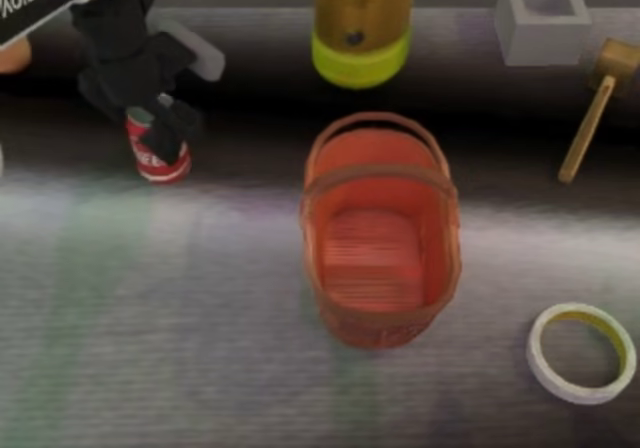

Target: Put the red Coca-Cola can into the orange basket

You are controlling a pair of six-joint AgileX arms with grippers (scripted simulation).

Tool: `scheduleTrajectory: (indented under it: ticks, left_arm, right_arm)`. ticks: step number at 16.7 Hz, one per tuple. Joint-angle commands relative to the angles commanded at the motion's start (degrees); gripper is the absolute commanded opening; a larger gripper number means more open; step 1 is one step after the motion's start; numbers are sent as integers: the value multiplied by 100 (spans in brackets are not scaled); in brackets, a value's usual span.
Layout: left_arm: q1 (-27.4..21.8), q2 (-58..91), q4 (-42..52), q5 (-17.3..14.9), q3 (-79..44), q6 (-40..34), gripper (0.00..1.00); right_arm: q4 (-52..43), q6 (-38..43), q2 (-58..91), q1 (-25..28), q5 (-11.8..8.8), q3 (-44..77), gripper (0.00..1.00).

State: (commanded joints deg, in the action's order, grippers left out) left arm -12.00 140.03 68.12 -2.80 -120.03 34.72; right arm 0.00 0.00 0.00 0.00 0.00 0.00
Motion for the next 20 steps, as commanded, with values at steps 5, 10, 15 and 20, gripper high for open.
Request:
scheduleTrajectory:
  ticks: [5, 10, 15, 20]
  left_arm:
    - [-139, -260, -1705, -1159, 806, -529, 0]
    - [-323, -845, -4493, -2864, 1993, -1335, 0]
    - [-520, -1593, -7542, -4704, 3282, -2195, 0]
    - [-677, -2287, -9933, -6206, 4403, -2897, 0]
  right_arm:
    - [0, 0, 0, 0, 0, 0, 100]
    - [0, 0, 0, 0, 0, 0, 100]
    - [0, 0, 0, 0, 0, 0, 100]
    - [0, 0, 0, 0, 0, 0, 100]
